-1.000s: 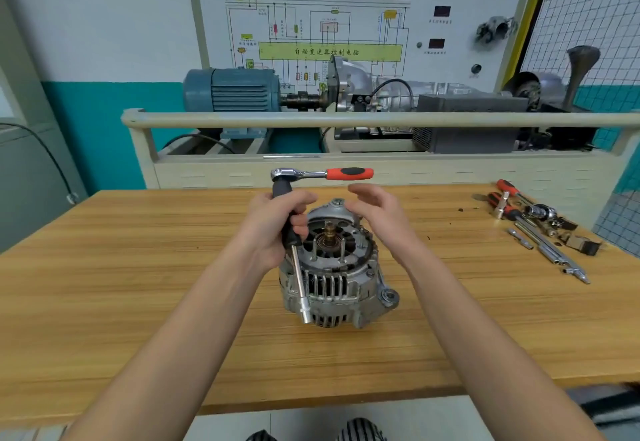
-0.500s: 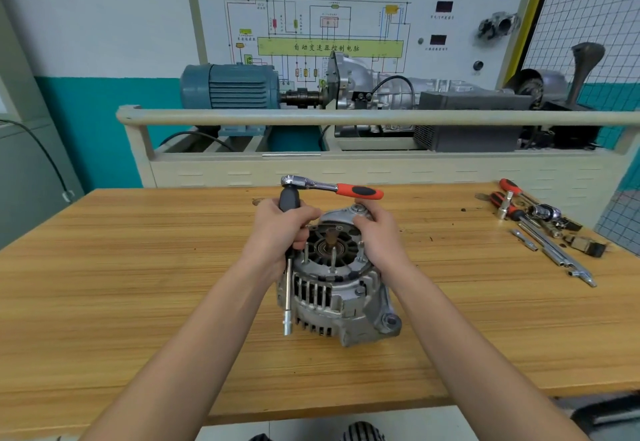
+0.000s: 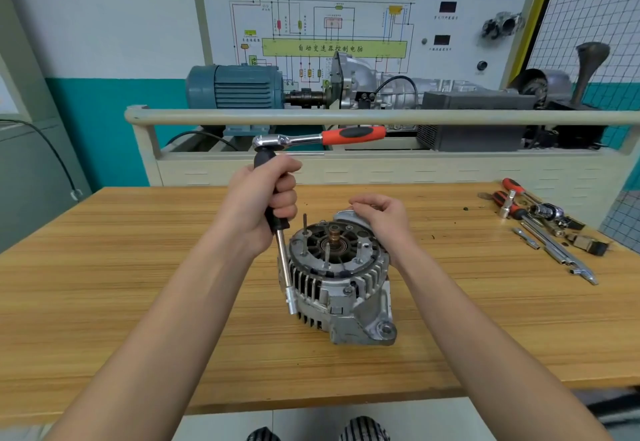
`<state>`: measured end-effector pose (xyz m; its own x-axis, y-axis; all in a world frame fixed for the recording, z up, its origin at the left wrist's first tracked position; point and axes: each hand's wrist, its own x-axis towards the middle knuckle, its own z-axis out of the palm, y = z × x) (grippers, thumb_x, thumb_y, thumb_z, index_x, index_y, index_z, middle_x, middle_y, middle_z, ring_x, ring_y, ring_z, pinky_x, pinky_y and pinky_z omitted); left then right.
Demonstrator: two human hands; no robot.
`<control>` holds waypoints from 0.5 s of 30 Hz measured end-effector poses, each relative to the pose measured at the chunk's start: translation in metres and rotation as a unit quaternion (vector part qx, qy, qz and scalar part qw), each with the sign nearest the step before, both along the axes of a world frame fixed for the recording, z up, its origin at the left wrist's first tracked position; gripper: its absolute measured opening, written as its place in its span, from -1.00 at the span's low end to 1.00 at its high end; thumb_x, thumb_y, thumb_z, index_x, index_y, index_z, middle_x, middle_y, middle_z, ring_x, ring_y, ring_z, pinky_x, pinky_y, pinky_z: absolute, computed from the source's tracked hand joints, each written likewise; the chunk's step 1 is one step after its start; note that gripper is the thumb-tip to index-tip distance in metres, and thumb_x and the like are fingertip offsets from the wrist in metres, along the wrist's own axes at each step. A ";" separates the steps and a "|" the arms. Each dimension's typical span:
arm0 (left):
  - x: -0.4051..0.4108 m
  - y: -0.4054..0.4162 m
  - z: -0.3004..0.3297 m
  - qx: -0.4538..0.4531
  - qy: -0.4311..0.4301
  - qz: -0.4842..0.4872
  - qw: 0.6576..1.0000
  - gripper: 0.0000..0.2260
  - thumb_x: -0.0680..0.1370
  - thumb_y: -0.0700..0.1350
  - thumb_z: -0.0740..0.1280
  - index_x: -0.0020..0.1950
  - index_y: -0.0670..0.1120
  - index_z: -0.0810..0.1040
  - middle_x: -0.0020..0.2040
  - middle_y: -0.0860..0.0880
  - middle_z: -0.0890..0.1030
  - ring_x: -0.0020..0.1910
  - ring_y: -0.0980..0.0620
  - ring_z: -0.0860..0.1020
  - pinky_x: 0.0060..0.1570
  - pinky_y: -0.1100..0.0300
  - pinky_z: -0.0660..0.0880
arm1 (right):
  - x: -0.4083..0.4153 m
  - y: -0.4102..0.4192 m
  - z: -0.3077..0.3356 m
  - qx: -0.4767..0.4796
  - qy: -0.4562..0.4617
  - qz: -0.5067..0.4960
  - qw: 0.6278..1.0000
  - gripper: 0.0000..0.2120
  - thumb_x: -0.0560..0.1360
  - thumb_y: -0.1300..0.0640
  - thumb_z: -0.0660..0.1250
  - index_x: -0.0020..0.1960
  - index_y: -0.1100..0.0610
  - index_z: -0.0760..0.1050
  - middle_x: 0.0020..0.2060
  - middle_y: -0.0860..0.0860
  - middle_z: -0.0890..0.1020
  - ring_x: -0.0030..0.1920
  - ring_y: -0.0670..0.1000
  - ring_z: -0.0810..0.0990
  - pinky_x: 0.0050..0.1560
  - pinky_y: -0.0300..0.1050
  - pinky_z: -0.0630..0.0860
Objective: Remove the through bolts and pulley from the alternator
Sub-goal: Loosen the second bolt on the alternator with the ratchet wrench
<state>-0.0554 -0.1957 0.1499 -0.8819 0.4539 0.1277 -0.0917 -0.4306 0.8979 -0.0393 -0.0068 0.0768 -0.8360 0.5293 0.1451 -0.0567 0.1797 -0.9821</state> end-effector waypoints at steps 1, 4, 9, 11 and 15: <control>0.003 0.003 0.001 0.006 0.000 0.006 1.000 -0.73 0.54 -0.25 0.28 -0.28 -0.03 0.29 -0.52 0.09 0.25 -0.61 0.18 0.17 -0.66 0.36 0.14 | 0.002 -0.001 0.000 -0.007 0.004 -0.007 1.000 -0.84 0.54 0.22 0.32 -0.13 -0.01 0.57 -0.09 0.03 0.62 -0.16 0.03 0.61 -0.32 -0.23 0.54; 0.013 0.014 0.004 0.018 0.001 0.039 0.999 -0.71 0.55 -0.22 0.28 -0.31 -0.02 0.28 -0.51 0.08 0.21 -0.59 0.16 0.13 -0.63 0.33 0.09 | 0.007 -0.005 -0.003 -0.011 0.022 -0.051 0.998 -0.87 0.54 0.24 0.32 -0.09 0.03 0.57 -0.05 0.03 0.63 -0.08 0.02 0.60 -0.15 -0.17 0.58; 0.026 0.027 0.012 0.022 0.027 0.079 0.996 -0.73 0.57 -0.19 0.25 -0.29 -0.01 0.26 -0.53 0.08 0.21 -0.58 0.14 0.12 -0.62 0.30 0.07 | 0.015 -0.012 -0.008 0.005 0.057 -0.121 0.991 -0.87 0.54 0.25 0.32 0.00 0.08 0.60 -0.18 -0.13 0.58 -0.26 -0.15 0.53 -0.23 -0.25 0.56; 0.029 0.029 0.015 0.014 0.050 0.095 0.994 -0.73 0.57 -0.18 0.24 -0.29 -0.01 0.26 -0.53 0.08 0.22 -0.58 0.13 0.12 -0.61 0.30 0.07 | 0.017 -0.015 -0.008 -0.002 0.055 -0.129 0.990 -0.87 0.54 0.25 0.32 -0.05 0.04 0.58 -0.19 -0.12 0.58 -0.26 -0.12 0.54 -0.12 -0.09 0.59; 0.033 0.031 0.015 0.005 0.087 0.116 0.989 -0.71 0.56 -0.20 0.23 -0.31 -0.01 0.22 -0.53 0.07 0.21 -0.57 0.11 0.10 -0.59 0.30 0.05 | 0.019 -0.016 -0.010 -0.026 0.057 -0.135 0.989 -0.85 0.54 0.25 0.31 -0.07 0.01 0.57 -0.15 -0.10 0.60 -0.21 -0.03 0.58 -0.07 0.04 0.61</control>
